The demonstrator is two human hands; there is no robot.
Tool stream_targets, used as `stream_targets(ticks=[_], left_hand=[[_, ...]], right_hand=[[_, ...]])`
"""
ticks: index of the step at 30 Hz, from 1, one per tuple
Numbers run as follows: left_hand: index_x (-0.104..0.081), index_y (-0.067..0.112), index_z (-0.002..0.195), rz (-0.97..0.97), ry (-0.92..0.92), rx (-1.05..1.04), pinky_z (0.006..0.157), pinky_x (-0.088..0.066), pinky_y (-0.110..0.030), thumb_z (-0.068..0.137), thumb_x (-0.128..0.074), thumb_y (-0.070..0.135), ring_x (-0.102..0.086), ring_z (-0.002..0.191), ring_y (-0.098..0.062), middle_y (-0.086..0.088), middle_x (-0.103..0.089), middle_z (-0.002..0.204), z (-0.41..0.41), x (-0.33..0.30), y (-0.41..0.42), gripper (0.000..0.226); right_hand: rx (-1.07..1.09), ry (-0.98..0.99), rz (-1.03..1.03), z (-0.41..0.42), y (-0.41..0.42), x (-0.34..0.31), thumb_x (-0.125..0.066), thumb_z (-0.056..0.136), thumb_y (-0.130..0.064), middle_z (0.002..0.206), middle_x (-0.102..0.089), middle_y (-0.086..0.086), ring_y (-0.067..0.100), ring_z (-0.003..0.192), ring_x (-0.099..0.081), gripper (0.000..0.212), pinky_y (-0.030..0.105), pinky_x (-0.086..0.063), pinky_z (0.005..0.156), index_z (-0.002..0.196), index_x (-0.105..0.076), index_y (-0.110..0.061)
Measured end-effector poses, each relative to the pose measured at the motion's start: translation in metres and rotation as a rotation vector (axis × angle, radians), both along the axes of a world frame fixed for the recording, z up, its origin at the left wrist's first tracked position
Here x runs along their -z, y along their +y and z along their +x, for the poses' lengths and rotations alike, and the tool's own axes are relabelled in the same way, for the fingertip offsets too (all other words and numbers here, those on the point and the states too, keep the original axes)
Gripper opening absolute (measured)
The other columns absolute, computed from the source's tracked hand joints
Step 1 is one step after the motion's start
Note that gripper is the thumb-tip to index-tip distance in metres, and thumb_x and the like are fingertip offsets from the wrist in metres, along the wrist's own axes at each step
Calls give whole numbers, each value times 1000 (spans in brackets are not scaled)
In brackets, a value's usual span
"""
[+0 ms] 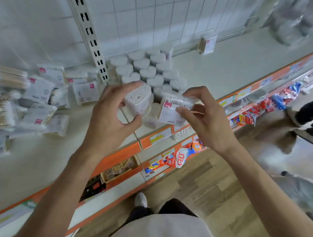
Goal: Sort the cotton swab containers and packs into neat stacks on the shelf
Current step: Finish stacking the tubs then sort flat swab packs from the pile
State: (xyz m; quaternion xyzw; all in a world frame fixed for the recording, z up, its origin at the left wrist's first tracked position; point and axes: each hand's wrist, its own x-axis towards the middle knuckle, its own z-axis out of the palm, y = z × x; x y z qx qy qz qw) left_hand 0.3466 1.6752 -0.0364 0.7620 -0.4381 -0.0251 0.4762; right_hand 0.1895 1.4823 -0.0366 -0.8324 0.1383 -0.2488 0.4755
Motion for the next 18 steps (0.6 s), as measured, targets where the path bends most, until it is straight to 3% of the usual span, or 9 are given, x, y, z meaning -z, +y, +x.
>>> stream_targets(ticks=[3, 7, 13, 18], left_hand=[[-54, 26, 140, -17, 37, 51, 105, -46, -24, 79, -79, 3, -52, 126, -11, 6, -50, 128, -3, 1, -19, 70], [-54, 25, 142, -9, 57, 112, 105, -46, -23, 79, -79, 2, -56, 124, -15, 1, -54, 128, -4, 3, -47, 71], [-54, 23, 142, 30, 45, 75, 102, -47, -19, 80, -78, 3, -59, 118, -13, 4, -56, 125, -8, 2, -103, 69], [-56, 22, 141, 31, -20, -22, 99, -53, -29, 79, -77, 6, -60, 108, -10, 2, -55, 120, -20, 1, -178, 67]], right_hand=[[38, -8, 36, -6, -15, -5, -67, 97, -17, 104, -58, -16, 26, 79, -66, 23, 27, -56, 71, 113, -51, -17], [41, -18, 115, -8, -43, -9, -67, 96, -14, 105, -60, -1, 24, 81, -67, 24, 28, -55, 72, 113, -50, -15], [30, -6, 70, -2, -104, -4, -67, 97, -21, 110, -64, -1, 27, 80, -66, 23, 33, -57, 71, 117, -57, -18], [4, -31, 21, 1, -192, -7, -67, 97, -21, 100, -69, -1, 21, 81, -69, 18, 20, -52, 68, 112, -60, -26]])
